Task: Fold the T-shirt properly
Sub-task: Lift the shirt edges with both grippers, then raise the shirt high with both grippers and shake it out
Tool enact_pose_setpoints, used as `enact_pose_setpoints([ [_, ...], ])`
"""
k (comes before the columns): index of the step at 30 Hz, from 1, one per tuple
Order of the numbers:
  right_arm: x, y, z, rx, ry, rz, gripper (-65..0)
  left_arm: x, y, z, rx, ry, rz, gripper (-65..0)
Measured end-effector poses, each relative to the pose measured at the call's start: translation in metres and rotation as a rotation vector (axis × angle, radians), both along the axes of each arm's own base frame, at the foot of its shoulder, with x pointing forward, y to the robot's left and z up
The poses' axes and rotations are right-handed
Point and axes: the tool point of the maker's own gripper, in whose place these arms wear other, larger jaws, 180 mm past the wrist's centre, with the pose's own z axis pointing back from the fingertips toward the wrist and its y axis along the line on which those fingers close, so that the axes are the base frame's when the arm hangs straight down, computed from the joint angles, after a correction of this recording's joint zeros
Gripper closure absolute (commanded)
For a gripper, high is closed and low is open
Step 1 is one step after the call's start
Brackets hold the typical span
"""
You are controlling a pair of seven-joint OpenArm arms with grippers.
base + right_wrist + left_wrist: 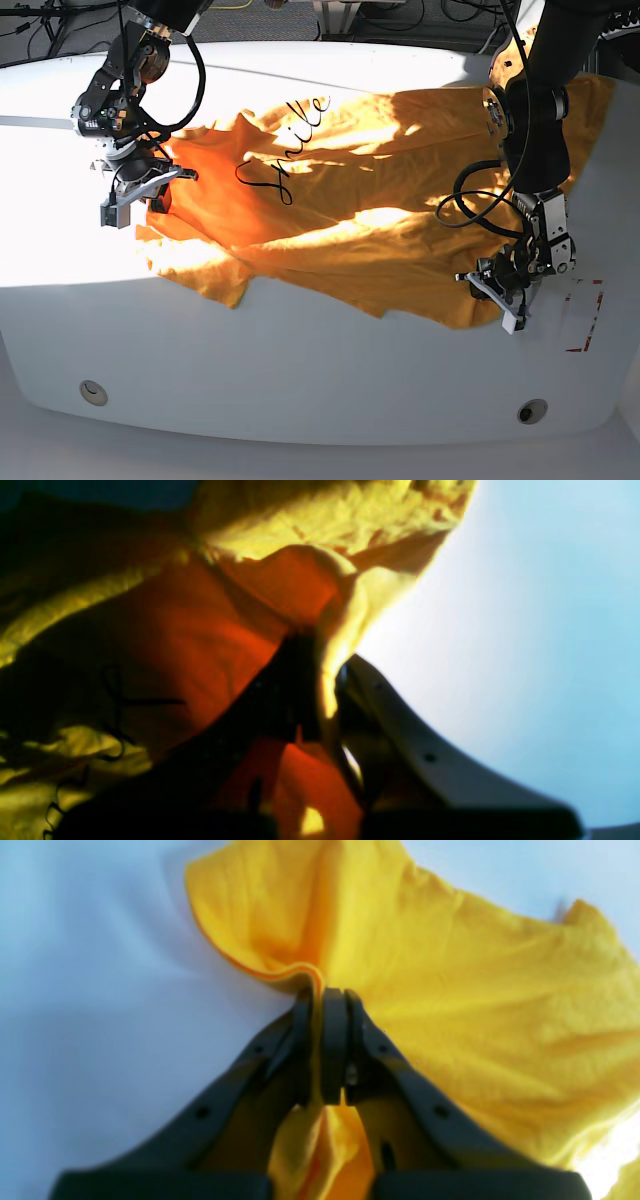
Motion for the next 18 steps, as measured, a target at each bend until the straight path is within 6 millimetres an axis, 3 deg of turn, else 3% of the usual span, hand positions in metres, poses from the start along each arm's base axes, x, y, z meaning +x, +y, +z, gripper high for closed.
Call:
enact_pose_setpoints([
  [3,0.001,-0.002,0.019,-0.044,-0.031,0.01,0.0,-0.014,0.025,0.019,0.059,-0.029,0.04,0.0],
  [6,0.005,-0.004,0.041,-0.079,-0.079,0.037,0.0,-0.022,0.042,0.051,0.111,-0.09,0.055,0.0],
  [13,0.017,-0.017,0.059,-0.144,-0.073,0.05,0.0,-0.03,0.041,0.13,0.126,-0.286,0.056,0.0],
  [18,0.04,-0.027,0.091,-0.177,-0.161,0.06,0.0,-0.043,0.052,0.176,0.185,-0.385,0.09,0.0],
])
